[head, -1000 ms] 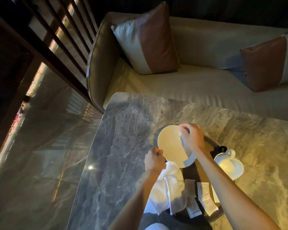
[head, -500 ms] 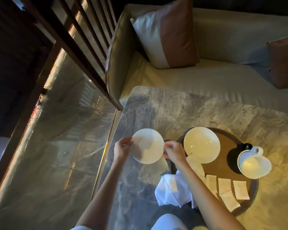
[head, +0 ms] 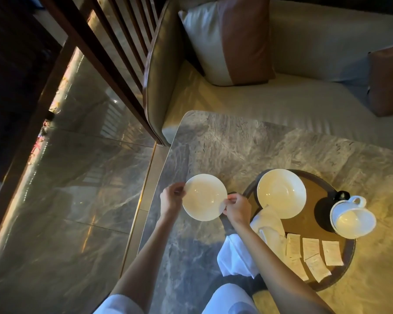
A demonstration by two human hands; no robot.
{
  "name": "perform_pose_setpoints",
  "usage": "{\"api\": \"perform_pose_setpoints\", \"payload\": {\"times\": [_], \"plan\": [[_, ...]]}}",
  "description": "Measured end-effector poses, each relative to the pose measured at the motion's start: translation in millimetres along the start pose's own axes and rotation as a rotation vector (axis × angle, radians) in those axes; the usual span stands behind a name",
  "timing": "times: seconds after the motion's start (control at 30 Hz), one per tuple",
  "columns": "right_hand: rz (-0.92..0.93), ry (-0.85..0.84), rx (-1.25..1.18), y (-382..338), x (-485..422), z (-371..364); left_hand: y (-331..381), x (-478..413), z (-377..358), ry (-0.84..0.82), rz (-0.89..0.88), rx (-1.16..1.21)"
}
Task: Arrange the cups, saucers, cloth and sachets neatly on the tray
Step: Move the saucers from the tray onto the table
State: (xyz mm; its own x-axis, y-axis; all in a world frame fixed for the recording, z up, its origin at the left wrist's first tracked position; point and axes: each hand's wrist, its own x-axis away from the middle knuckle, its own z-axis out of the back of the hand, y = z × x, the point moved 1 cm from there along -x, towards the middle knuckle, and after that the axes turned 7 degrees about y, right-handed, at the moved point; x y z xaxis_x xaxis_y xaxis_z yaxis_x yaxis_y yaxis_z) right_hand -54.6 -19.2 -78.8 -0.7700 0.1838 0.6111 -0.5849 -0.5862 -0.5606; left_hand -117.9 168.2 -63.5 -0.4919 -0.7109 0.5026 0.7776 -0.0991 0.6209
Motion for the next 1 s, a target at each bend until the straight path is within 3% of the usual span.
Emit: {"api": "perform_pose_setpoints", "payload": {"times": [0.2, 0.37, 0.5, 0.67, 0.8, 1.0], "plan": [[0.078, 0.064, 0.147, -3, 8, -3, 1, -4, -2, -0.029, 0.013, -0.033], [0.103, -0.028, 0.196, -11, 10, 11, 12, 2, -3, 0.026, -0.022, -0.236], [0.169, 0.063, -0.013, -11, 0, 59, 39, 21, -20, 0.164, -0.183, -0.408], [0.229, 0.387, 0.139, 7, -35, 135, 94, 48, -80, -0.067, -0.375, -0.335], [0.068, 0.402, 0.195, 30, -61, 163, 121, 72, -128, -0.197, -0.38, -0.38], [0.053, 0.37, 0.126, 42, -80, 173, 122, 89, -164, -0.251, -0.293, -0.469]]}}
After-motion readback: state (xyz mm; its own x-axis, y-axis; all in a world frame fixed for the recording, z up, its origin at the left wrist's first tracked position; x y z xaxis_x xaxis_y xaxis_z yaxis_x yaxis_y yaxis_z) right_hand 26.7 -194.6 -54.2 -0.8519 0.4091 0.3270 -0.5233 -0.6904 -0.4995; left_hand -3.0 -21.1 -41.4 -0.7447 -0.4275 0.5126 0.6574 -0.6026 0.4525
